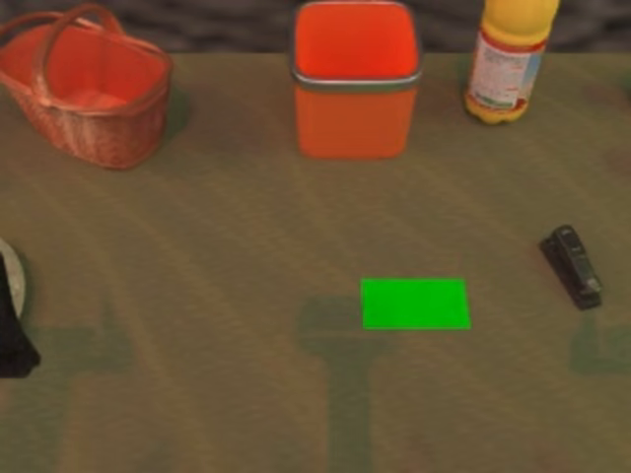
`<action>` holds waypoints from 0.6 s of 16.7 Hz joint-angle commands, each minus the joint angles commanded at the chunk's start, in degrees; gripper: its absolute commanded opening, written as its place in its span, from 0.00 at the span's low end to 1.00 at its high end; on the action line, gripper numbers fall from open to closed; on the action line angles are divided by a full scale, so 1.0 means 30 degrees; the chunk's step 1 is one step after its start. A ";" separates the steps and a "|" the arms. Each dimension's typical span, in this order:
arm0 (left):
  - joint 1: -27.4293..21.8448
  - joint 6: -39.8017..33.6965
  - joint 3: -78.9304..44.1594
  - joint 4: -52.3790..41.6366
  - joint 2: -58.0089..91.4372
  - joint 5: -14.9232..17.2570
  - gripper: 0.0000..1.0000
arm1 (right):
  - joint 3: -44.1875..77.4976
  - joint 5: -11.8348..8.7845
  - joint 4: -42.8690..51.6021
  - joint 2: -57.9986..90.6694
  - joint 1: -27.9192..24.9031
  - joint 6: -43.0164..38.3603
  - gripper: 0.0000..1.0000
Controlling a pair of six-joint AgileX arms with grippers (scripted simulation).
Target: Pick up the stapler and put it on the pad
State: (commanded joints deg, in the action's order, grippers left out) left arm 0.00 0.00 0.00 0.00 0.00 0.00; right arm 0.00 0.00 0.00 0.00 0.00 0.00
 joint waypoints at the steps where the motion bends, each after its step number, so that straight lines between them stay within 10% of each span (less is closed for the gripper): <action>1: 0.0000 0.0000 0.0000 0.0000 0.0000 0.0000 1.00 | 0.0000 0.0000 0.0000 0.0000 0.0000 0.0000 1.00; 10: 0.0000 0.0000 0.0000 0.0000 0.0000 0.0000 1.00 | 0.6604 -0.0030 0.4473 0.7144 -0.0577 0.0604 1.00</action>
State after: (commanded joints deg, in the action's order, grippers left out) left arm 0.00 0.00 0.00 0.00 0.00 0.00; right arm 19.81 -0.09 13.42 21.43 -1.73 1.81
